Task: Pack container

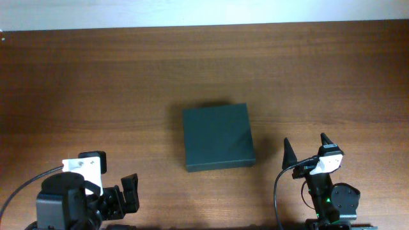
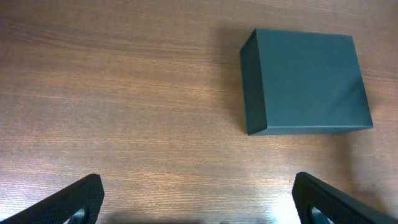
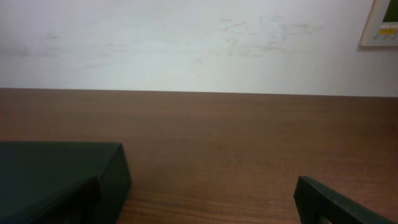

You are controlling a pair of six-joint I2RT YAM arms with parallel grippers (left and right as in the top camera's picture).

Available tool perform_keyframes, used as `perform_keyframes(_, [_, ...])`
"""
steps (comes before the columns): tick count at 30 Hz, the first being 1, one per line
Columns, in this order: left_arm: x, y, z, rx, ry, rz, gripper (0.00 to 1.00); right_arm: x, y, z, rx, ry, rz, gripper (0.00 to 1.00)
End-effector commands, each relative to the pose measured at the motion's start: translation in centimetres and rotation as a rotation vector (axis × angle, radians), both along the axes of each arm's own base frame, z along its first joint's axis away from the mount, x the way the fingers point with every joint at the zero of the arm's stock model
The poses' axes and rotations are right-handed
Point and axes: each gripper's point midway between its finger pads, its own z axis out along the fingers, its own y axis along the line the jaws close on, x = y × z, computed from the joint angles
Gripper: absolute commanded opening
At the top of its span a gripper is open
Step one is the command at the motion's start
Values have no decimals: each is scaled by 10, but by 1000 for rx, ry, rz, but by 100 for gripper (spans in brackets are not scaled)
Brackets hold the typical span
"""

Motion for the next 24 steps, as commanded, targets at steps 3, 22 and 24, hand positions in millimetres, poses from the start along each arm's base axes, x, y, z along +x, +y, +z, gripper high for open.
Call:
perform_keyframes(3, [0,-1,0,-2,2,-6,99,0,-2,-2,-7,0,-11,99])
perform_keyframes(22, [31,-7,73,151,-560,-175,99,0,-2,-2,-7,0,-11,99])
perform_keyframes(24, [32,-6,73,180,-635,-175,99,0,-2,-2,-7,0,-11,99])
